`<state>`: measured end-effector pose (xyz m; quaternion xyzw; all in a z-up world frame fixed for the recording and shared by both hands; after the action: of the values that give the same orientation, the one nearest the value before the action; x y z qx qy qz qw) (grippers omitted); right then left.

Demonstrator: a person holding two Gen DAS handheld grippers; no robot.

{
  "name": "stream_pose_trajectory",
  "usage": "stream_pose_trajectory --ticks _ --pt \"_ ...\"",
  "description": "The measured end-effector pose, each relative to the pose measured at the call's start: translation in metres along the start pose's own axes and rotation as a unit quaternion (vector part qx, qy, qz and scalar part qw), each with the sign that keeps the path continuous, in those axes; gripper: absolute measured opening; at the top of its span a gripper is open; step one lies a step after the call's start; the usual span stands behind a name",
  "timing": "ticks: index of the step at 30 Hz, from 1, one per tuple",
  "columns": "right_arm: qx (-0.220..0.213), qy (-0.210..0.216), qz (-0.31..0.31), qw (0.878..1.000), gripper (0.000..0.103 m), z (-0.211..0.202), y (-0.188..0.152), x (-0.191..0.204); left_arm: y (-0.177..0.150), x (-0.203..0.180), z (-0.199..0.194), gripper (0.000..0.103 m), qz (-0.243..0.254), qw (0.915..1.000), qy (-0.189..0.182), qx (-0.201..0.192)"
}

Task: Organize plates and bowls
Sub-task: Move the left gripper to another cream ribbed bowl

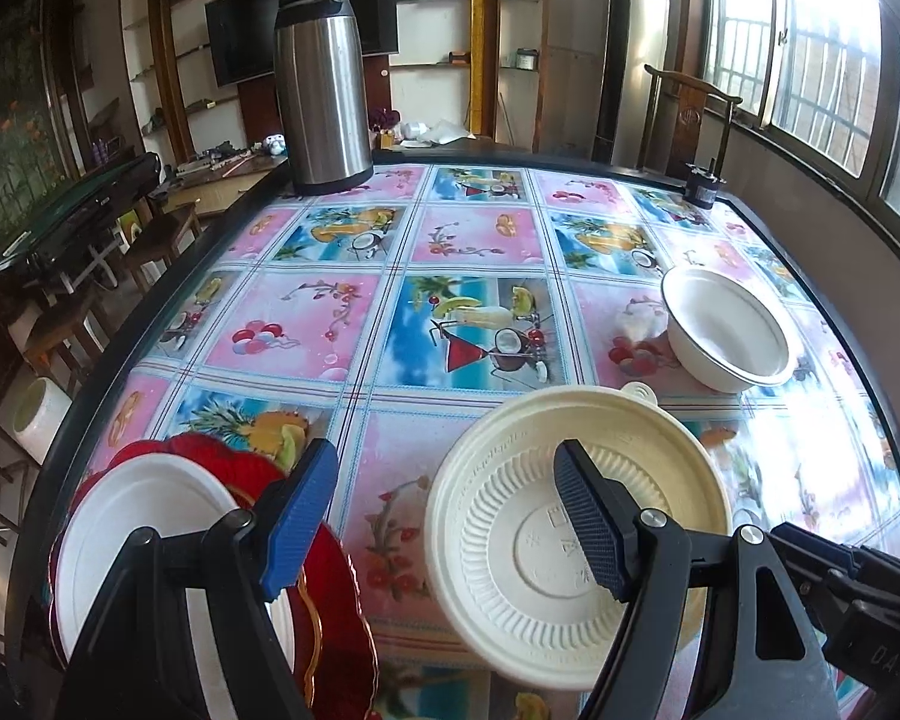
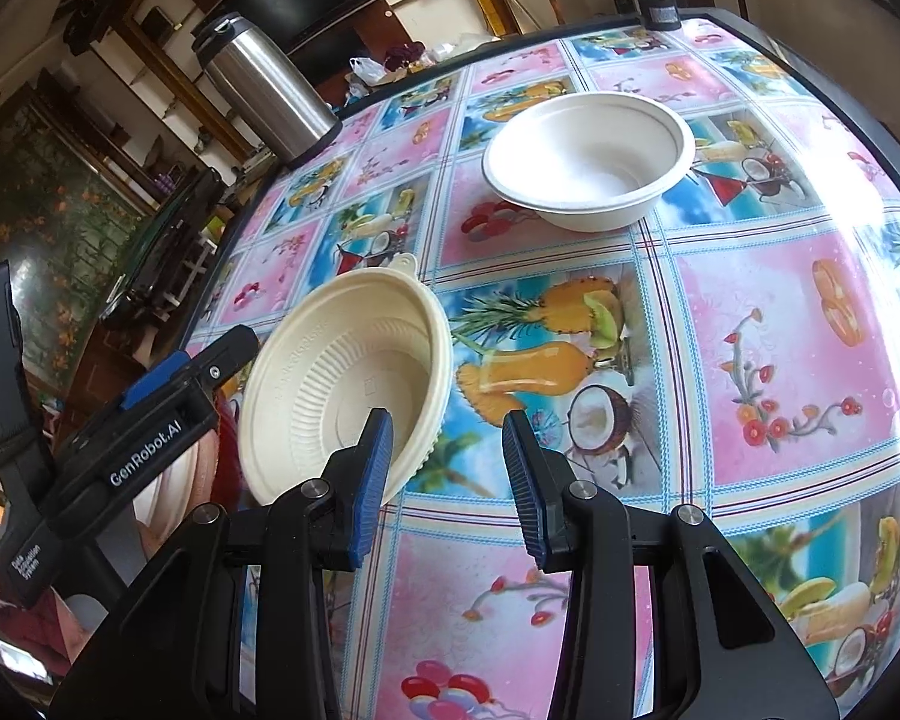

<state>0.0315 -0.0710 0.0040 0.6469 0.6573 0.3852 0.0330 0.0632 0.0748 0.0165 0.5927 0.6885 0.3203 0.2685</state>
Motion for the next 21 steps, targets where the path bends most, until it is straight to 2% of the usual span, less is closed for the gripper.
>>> stream_pose_trajectory --ticks 9,15,21 --pt "0.007 -0.004 0.007 1.000 0.038 0.010 0.005 -0.004 0.006 0.002 0.020 0.075 0.000 0.9995 -0.010 0.030" --pt "0.015 -0.001 0.009 1.000 0.038 0.020 0.004 -0.002 0.003 -0.001 0.031 0.075 -0.020 0.9963 -0.045 0.071" --pt "0.024 0.002 0.011 1.000 0.038 0.028 0.002 0.001 -0.007 -0.011 0.031 0.075 -0.004 0.9930 -0.065 0.099"
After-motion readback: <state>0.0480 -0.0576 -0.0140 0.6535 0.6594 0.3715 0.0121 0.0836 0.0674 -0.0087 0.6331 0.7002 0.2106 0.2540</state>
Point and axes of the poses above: each gripper's, at about its wrist camera, not at the fingertips, and z roughly the way its jaws point, x to its left, y to its top, the point moved 8 cm from there along z, roughly the way its jaws point, and after that the axes turned 6 degrees about -x, right-handed, at the moved point
